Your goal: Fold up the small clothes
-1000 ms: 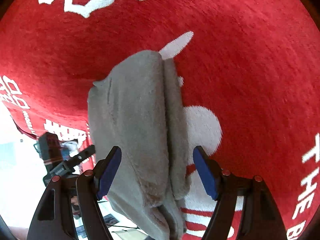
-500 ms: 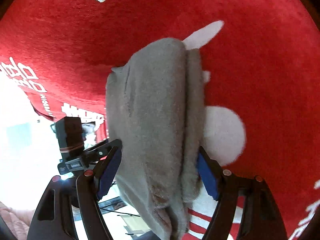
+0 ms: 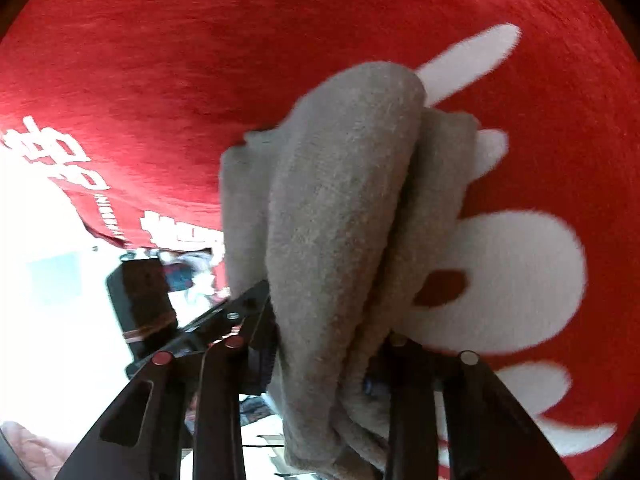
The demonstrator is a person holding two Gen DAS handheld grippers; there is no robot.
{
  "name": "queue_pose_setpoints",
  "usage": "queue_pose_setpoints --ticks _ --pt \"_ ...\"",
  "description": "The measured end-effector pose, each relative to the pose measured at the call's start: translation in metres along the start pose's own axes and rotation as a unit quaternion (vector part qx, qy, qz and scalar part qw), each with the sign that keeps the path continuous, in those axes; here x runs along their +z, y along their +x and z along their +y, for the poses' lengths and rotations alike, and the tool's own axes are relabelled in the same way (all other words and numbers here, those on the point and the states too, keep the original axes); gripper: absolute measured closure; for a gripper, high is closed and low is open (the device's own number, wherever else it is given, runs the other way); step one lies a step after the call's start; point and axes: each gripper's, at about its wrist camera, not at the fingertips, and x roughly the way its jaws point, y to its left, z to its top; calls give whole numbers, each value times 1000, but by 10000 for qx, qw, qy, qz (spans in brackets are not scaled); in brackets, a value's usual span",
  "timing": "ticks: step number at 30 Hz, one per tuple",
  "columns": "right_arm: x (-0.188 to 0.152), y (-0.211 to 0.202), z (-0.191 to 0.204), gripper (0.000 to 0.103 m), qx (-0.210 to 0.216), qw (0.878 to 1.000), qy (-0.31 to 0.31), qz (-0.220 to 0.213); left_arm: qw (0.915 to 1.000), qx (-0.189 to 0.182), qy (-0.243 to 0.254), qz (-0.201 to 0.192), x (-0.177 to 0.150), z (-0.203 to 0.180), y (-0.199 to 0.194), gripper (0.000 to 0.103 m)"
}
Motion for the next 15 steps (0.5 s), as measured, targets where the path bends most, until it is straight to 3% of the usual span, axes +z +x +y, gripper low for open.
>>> queue_pose_setpoints --ticks 5,11,15 --pt "-17 3 36 69 205 9996 -166 53 9992 -368 -52 -161 -11 14 -37 50" --pt "-42 29 73 69 528 9984 -134 143 9986 -407 -82 -316 -28 25 -76 50" --pt "-59 63 81 69 545 9978 -113 352 9991 -220 -89 -359 -42 48 -107 50"
